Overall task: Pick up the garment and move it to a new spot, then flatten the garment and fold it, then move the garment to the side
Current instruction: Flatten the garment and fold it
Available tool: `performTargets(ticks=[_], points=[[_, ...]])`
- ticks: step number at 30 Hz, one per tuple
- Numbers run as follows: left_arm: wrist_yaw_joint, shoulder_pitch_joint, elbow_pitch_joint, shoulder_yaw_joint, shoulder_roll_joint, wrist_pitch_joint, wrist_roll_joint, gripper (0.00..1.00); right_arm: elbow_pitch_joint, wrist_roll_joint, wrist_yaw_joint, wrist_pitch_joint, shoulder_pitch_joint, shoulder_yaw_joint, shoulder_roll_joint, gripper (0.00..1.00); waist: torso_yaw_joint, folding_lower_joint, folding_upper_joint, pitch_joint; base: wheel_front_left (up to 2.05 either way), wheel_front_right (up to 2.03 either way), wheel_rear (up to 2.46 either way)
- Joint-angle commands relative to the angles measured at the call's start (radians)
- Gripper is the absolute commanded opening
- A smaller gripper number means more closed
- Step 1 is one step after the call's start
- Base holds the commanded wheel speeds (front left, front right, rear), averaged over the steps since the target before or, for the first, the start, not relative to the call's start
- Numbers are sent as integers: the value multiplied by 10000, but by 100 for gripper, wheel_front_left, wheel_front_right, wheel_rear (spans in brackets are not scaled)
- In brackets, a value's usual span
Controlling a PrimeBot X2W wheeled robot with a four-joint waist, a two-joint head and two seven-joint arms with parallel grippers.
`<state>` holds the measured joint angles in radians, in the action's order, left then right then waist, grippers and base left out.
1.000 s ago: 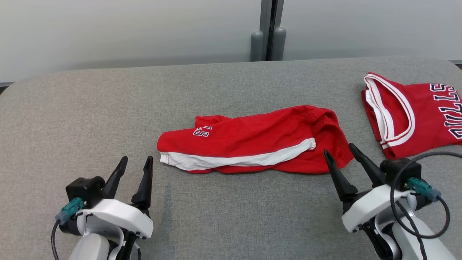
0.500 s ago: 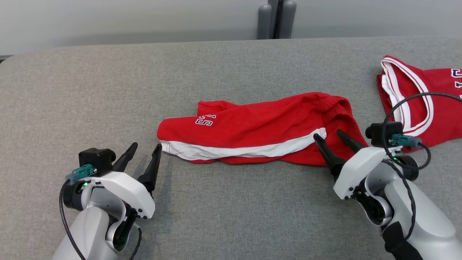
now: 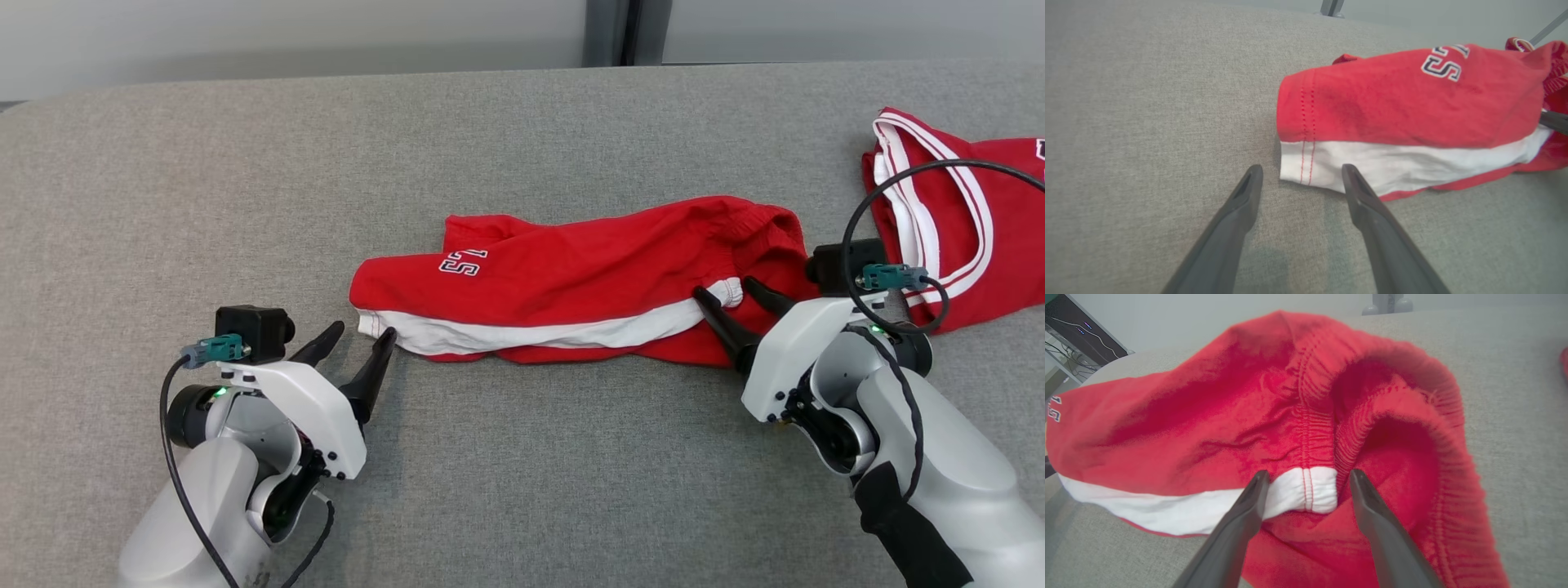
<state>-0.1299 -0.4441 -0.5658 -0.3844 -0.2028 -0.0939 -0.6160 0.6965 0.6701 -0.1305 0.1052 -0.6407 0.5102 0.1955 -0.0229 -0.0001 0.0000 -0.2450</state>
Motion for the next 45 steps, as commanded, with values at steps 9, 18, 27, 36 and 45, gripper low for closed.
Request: performTargets(ticks=[9, 18, 27, 36, 45], points=[[-10, -1003, -687, -890, -552, -117, -697, 100, 266, 255, -9, -4, -496, 664, -84, 100, 284, 1, 0, -313, 0, 0, 0], [-11, -1232, -828, -1650, -740, -201, -1855, 96, 416, 634, -9, -140, -661, 1161, -51, 48, 389, 1, 0, -335, 0, 0, 0], [-12, -1410, -765, -2435, -1129, -170, -2983, 0, 578, 993, -7, -275, -852, 1584, 58, 9, 398, 1, 0, -377, 0, 0, 0], [-12, -1455, -861, -3091, -1369, 423, -3510, 0, 666, 1344, -7, -773, -790, 1974, 141, 0, 402, 1, 0, 63, 0, 0, 0], [-12, -893, -545, -3266, -1665, 1044, -3806, 0, 320, 1861, -7, -1315, -130, 2121, 576, 0, 359, 1, 0, 852, 0, 0, 0]])
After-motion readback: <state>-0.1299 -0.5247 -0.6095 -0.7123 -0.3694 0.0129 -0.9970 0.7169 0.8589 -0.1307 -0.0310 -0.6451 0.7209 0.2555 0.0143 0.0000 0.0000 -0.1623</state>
